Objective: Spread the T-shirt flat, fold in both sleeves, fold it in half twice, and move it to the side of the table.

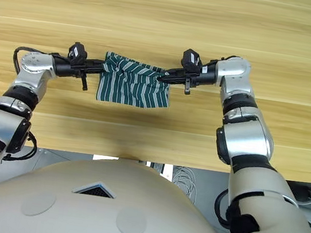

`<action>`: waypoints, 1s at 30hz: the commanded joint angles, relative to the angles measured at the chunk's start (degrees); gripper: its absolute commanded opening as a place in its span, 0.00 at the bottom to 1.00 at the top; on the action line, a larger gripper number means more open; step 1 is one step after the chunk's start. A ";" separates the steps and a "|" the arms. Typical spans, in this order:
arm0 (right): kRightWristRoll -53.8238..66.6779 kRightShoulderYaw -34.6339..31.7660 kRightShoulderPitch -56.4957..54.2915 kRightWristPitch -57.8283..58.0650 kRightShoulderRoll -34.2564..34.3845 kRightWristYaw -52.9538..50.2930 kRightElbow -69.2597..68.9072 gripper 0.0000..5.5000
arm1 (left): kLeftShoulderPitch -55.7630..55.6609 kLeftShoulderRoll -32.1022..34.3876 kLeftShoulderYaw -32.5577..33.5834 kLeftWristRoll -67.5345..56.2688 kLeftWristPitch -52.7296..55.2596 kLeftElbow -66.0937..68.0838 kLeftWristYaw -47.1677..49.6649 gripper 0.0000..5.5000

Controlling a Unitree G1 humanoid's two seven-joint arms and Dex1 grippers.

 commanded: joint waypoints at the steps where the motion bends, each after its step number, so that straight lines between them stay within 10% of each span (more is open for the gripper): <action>1: -2.65 -3.33 -2.37 0.43 1.06 -4.02 2.39 0.04 | -2.78 -0.77 2.53 2.19 0.15 3.16 -0.68 0.00; 17: -11.98 -10.61 -3.67 -1.20 1.98 -21.30 5.65 0.60 | -0.88 -3.65 14.42 2.18 6.32 9.06 2.54 0.12; 30: -10.32 -16.76 -2.05 -5.03 3.11 -16.12 4.26 0.61 | 0.27 -2.05 18.21 5.56 6.08 10.15 7.42 0.55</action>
